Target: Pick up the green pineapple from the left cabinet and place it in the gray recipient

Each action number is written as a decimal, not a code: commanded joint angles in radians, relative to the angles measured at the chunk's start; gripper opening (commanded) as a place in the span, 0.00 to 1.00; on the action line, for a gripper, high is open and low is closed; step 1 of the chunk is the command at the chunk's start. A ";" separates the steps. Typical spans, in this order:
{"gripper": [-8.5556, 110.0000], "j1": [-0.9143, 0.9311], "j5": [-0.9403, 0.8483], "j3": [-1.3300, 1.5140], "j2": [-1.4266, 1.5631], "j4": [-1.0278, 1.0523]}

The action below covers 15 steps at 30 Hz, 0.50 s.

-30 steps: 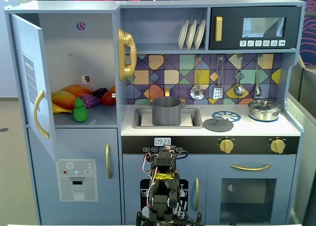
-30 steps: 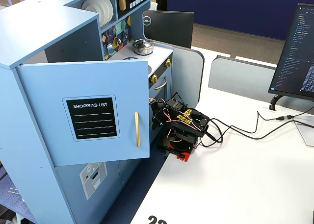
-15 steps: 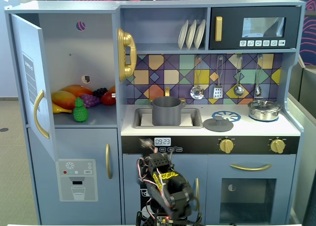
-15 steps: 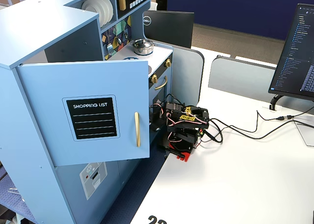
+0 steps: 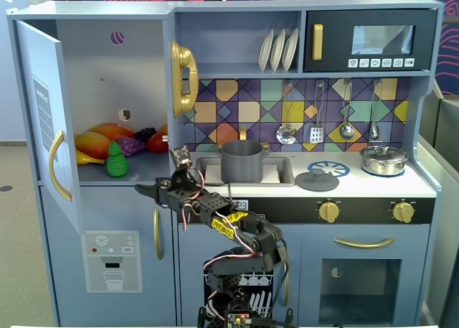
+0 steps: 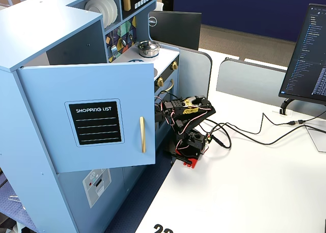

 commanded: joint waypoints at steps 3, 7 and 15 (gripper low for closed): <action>0.30 0.015 -0.005 -0.186 -0.169 -0.098; 0.30 0.003 -0.021 -0.265 -0.287 -0.152; 0.35 0.014 -0.063 -0.451 -0.517 -0.242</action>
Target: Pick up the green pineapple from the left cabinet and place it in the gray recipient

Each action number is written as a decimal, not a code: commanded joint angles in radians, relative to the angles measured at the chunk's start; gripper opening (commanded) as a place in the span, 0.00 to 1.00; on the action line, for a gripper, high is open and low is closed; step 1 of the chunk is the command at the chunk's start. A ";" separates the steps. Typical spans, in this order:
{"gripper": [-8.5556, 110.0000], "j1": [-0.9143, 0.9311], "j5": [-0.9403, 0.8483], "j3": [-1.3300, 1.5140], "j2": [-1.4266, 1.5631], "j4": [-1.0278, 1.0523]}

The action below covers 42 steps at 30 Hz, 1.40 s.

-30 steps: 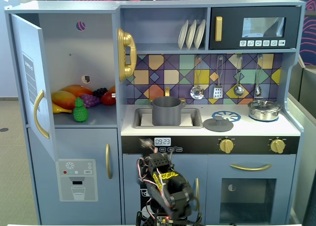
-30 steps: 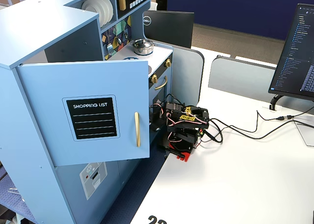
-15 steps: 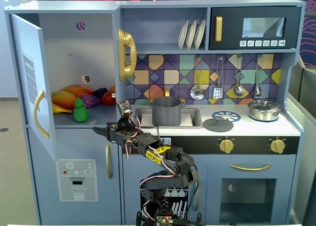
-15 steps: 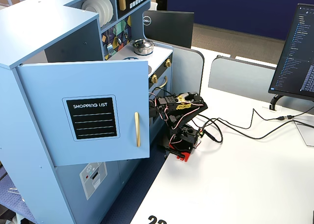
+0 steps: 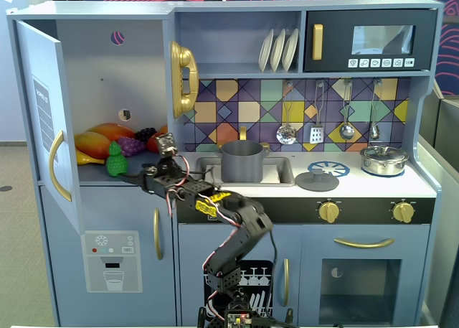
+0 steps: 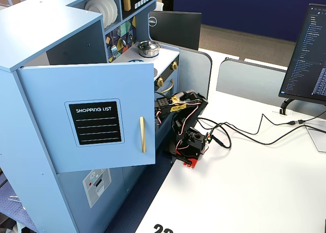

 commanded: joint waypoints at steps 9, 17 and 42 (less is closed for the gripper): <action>0.33 -0.025 0.032 -0.307 -0.229 -0.051; 0.32 -0.020 0.075 -0.414 -0.334 -0.031; 0.07 -0.063 0.005 -0.629 -0.509 -0.043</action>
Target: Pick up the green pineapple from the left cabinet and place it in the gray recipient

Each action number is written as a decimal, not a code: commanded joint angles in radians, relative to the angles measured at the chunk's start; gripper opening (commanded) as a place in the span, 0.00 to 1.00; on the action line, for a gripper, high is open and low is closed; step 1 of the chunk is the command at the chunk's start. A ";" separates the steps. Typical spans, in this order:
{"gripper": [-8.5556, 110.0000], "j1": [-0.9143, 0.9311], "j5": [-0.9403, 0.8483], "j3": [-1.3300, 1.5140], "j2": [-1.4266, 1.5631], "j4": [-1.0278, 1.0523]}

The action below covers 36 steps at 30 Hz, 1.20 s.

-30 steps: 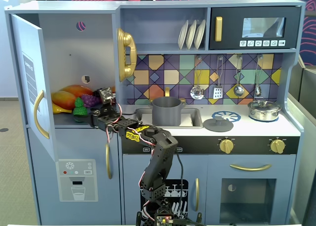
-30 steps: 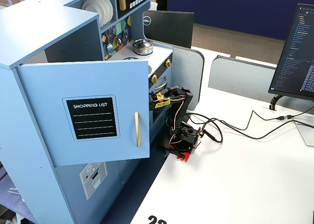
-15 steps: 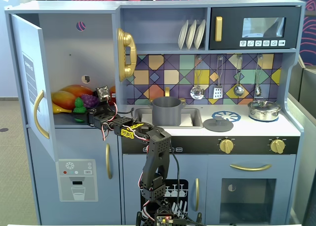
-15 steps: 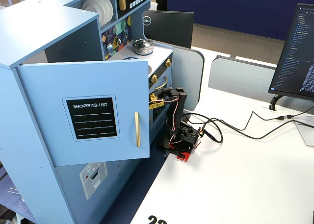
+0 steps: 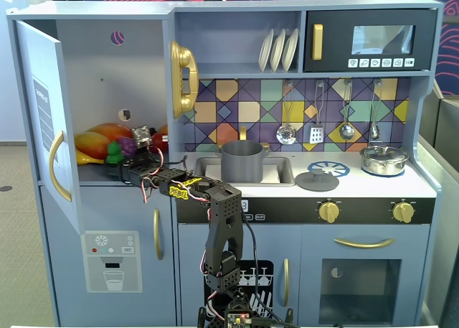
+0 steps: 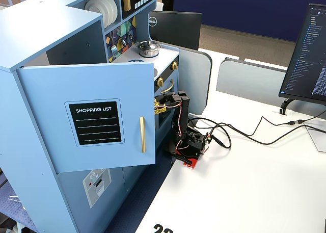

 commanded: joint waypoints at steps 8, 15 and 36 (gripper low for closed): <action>0.07 -0.081 -0.089 0.080 0.367 -0.066; 0.07 -0.026 -0.149 0.324 0.769 -0.034; 0.07 0.692 0.060 0.285 1.086 0.485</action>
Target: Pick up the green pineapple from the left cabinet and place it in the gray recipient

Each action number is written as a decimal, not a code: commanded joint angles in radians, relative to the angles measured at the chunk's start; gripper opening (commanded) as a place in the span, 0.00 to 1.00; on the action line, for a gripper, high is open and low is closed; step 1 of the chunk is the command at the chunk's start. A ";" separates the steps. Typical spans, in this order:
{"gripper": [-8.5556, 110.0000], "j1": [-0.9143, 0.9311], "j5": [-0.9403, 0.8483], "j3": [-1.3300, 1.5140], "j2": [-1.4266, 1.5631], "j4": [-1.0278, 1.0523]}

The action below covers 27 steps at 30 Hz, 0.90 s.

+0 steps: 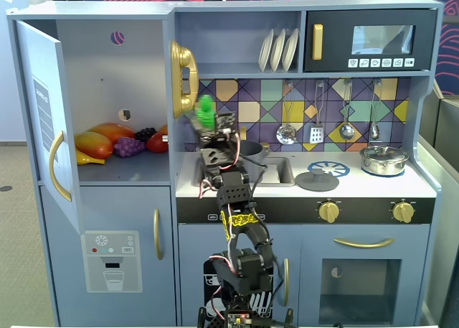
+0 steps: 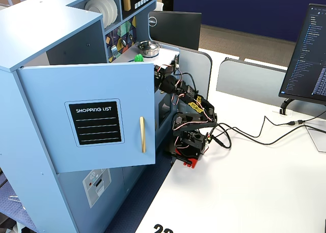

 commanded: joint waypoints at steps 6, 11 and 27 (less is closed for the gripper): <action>0.07 0.230 0.046 -0.304 -0.368 0.144; 0.07 0.279 0.081 -0.431 -0.577 0.199; 0.28 0.311 0.086 -0.538 -0.701 0.264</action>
